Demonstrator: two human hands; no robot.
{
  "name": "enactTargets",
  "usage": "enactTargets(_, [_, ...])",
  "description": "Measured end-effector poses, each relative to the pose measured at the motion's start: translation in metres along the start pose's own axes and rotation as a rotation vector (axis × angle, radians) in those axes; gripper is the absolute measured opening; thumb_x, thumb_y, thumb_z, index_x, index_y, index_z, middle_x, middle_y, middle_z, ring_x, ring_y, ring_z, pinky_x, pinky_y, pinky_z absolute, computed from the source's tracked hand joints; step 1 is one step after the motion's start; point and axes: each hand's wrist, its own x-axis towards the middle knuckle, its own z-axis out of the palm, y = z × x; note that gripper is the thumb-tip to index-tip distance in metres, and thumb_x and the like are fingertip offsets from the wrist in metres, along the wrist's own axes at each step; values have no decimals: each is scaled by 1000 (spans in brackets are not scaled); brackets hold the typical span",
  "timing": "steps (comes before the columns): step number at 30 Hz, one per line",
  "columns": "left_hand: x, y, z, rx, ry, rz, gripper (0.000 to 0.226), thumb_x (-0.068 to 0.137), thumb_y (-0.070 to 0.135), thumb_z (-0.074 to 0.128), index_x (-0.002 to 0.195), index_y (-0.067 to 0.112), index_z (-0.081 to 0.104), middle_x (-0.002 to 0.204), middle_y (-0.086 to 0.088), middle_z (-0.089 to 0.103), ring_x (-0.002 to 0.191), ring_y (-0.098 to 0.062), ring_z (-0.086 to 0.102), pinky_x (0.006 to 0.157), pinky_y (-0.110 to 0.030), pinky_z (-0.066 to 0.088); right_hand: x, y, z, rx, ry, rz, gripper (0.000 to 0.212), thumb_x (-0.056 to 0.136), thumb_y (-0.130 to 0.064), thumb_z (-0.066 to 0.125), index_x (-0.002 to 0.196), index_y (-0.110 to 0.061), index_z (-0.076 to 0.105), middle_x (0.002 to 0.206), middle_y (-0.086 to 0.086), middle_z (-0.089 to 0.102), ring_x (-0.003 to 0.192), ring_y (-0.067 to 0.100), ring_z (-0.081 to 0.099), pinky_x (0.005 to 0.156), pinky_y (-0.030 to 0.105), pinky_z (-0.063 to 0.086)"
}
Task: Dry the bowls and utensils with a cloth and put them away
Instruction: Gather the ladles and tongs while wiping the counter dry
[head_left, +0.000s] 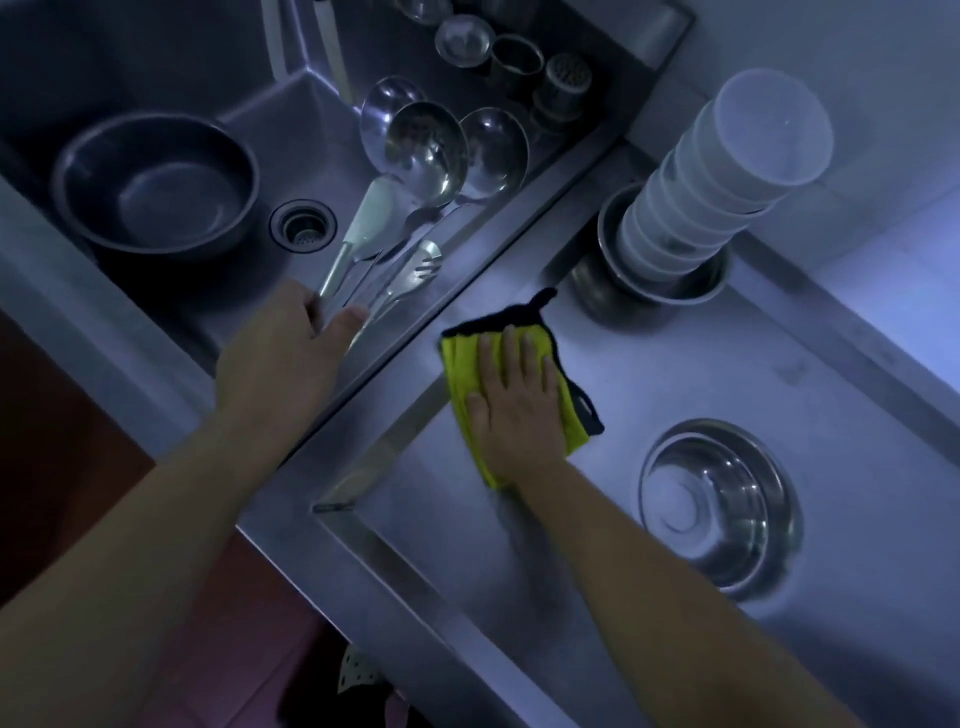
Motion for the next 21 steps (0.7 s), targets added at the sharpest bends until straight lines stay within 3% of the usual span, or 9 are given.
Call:
enactTargets(2, [1,-1,3,-12,5,-9,35,90,48,52,87,15,44,70,6,46,61,-7,41,63,-32,28,35,15,-10,9,6,100,63,98,-40,21,153,-18,-1,161,13,0,148,31,0,118,46,-3])
enactTargets(6, [5,-9,2,18,9,-31,36,89,51,51,90,16,44,72,7,47,70,-21,47,67,-32,33,88,30,-27,123,53,212,56,103,-38,19,153,-26,-4,160,12,-10,148,30,-7,118,47,-6])
enactTargets(11, [5,-31,-18,38,52,-19,39,88,53,50,94,15,45,72,6,48,63,-11,43,62,-32,32,94,-4,-24,195,92,279,55,103,-36,20,154,-18,8,160,14,-12,147,33,-10,118,51,-7])
enactTargets(16, [2,-53,-44,46,89,-17,41,89,53,49,96,12,46,72,6,47,74,-22,49,66,-34,34,39,-69,-2,182,124,229,57,101,-35,25,152,-10,18,160,13,-7,146,34,-12,118,51,-7])
enactTargets(21, [-9,-70,-64,19,96,-38,40,89,52,49,96,12,48,72,5,46,74,-22,48,66,-33,33,-22,-135,15,187,83,165,69,89,-44,15,143,-7,36,160,17,-5,145,38,-13,117,54,-8])
